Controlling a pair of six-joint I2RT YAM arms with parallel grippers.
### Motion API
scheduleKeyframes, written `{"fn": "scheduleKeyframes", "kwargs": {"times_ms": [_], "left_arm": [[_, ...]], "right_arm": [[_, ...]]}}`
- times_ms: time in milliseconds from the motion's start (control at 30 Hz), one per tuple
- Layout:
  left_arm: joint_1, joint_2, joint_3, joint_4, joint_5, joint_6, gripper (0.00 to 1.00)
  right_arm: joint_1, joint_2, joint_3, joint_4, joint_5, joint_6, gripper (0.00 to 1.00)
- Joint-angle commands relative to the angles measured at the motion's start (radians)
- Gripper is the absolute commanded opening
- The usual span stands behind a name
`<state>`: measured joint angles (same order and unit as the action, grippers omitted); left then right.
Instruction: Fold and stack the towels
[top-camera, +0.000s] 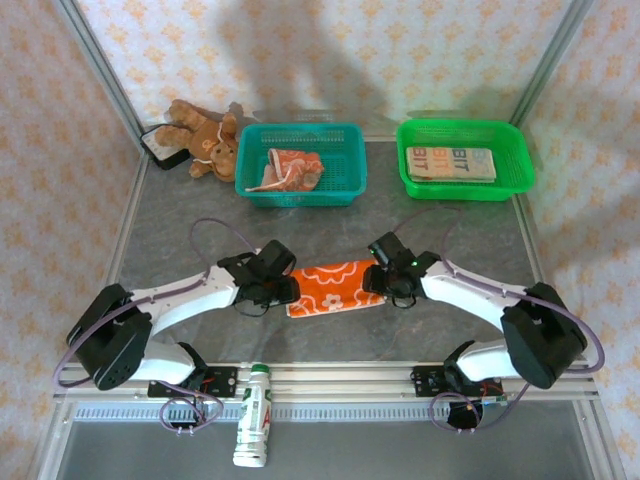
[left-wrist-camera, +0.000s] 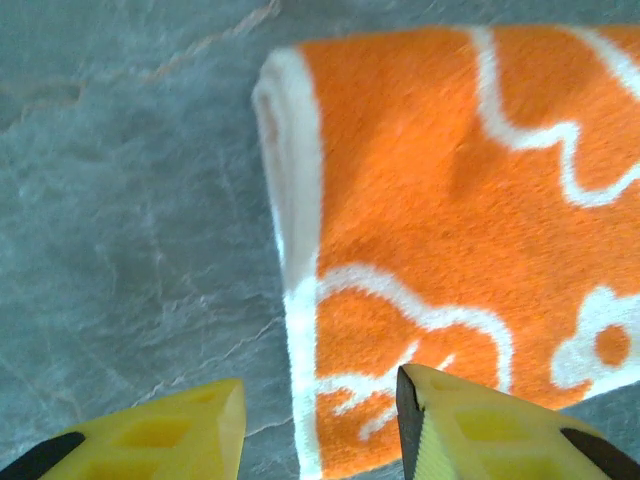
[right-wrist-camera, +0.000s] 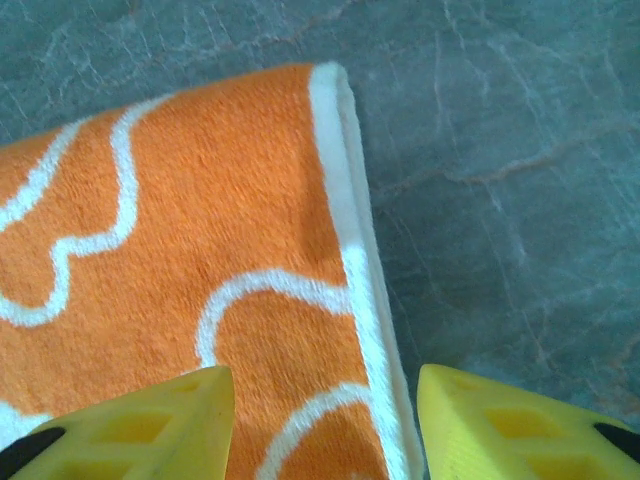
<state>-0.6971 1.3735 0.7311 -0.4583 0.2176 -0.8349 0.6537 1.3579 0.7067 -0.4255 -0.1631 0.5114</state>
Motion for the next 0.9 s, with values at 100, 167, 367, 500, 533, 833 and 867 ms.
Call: {"fn": "scheduleKeyframes", "kwargs": {"times_ms": [100,167,367,500,533,833,867], "left_arm": [[0.011,0.081,0.038,-0.007,-0.045,0.047,0.41],[0.01,0.103,0.036,0.001,-0.042,0.045,0.39],[0.01,0.12,0.01,0.033,-0.03,0.03,0.37],[0.01,0.131,0.002,0.055,-0.021,0.018,0.37],[0.01,0.134,-0.001,0.06,-0.017,0.014,0.37],[0.011,0.103,0.026,0.018,-0.04,0.027,0.36],[0.012,0.092,0.038,0.004,-0.048,0.034,0.36]], "right_arm": [[-0.003,0.082,0.05,0.081,0.054,-0.07,0.52],[-0.003,0.112,0.054,0.076,0.068,-0.079,0.52],[0.006,0.158,0.017,0.116,0.055,-0.091,0.53],[0.041,0.202,-0.003,0.136,0.046,-0.077,0.46],[0.05,0.211,-0.013,0.146,0.044,-0.065,0.42],[0.054,0.154,-0.046,0.118,0.085,-0.034,0.0],[0.052,0.137,-0.03,0.086,0.109,-0.041,0.0]]}}
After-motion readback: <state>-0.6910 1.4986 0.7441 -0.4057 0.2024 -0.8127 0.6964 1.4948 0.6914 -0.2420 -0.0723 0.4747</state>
